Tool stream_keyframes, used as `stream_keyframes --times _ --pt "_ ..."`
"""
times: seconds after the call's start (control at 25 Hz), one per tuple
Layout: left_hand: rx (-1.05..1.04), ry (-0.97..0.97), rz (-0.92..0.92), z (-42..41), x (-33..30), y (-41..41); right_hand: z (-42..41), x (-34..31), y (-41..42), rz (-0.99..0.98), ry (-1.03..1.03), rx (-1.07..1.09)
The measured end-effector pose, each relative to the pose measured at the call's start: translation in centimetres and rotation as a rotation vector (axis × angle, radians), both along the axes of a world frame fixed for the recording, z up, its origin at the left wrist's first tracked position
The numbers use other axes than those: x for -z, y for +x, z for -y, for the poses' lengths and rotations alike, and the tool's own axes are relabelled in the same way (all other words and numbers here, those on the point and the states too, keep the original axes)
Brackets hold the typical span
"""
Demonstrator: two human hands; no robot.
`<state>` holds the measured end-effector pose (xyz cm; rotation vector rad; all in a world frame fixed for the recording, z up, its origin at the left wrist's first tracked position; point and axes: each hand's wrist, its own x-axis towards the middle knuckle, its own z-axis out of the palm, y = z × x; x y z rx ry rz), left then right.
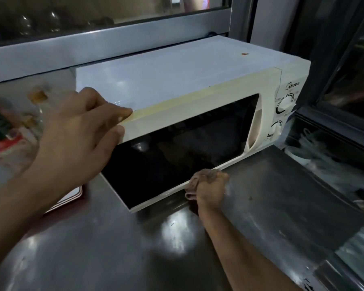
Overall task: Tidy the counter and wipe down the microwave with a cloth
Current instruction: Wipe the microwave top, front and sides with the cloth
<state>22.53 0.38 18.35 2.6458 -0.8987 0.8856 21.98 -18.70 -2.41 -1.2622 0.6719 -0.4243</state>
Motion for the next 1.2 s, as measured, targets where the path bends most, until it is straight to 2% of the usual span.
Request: stream_keyframes --times 0.16,0.36,0.64,0.76,0.84,1.2 --pt "0.042 -0.066 -0.017 -0.1 0.2 0.2 4.5 -1.0 1.2 -0.118 -0.012 -0.004" --pt "0.105 -0.129 -0.04 -0.7 0.9 1.2 7.7 -3.4 1.4 -0.162 -0.023 0.17" --pt "0.268 -0.258 -0.099 -4.3 0.8 0.8 -5.6 -1.8 -1.2 -0.125 0.21 0.072" --pt "0.241 -0.237 -0.106 -6.3 1.1 0.7 -12.1 -1.3 -3.1 -0.121 0.195 -0.055" --pt "0.273 -0.219 -0.129 -6.9 1.3 0.7 -15.2 -1.5 -4.2 -0.04 0.205 -0.121" --pt "0.327 -0.283 -0.173 -7.1 2.0 1.1 -10.8 -2.5 -3.0 -0.127 0.135 0.006"
